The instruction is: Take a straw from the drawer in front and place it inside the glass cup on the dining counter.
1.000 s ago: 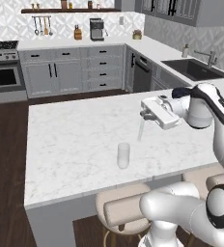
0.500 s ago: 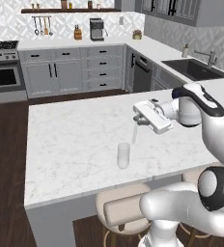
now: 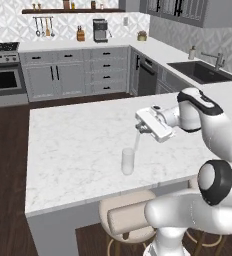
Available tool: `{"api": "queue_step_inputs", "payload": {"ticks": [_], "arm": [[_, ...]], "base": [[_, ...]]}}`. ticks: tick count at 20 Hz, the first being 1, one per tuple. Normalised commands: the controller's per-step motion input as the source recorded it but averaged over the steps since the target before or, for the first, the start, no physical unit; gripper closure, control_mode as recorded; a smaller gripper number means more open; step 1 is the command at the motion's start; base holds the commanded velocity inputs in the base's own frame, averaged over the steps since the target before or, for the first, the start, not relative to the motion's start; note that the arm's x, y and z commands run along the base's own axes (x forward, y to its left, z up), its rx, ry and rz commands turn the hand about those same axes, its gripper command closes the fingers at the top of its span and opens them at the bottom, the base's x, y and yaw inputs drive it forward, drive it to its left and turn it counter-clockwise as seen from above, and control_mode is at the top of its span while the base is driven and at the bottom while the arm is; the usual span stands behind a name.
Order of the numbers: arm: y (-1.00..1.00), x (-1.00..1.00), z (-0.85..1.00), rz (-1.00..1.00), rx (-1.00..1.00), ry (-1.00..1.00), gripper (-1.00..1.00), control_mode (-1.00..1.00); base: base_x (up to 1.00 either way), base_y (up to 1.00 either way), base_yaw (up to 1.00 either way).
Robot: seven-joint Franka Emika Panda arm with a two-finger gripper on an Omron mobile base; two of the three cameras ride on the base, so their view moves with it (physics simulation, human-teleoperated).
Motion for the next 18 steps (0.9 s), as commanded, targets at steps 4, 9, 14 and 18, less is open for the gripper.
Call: {"api": "queue_step_inputs", "payload": {"ticks": [4,9,14,18], "arm": [[0.1,0.38,-0.19,0.02,0.0,-0.02,1.0,-1.0],[0.05,0.32,-0.29,0.02,0.0,-0.02,1.0,-1.0],[0.07,0.25,-0.28,0.03,0.0,-0.02,1.0,-1.0],[0.1,0.36,-0.18,0.03,0.0,0.0,1.0,-1.0]], "base": [[0.0,0.0,0.0],[0.0,0.0,0.0],[0.0,0.0,0.0],[0.0,0.0,0.0]]}}
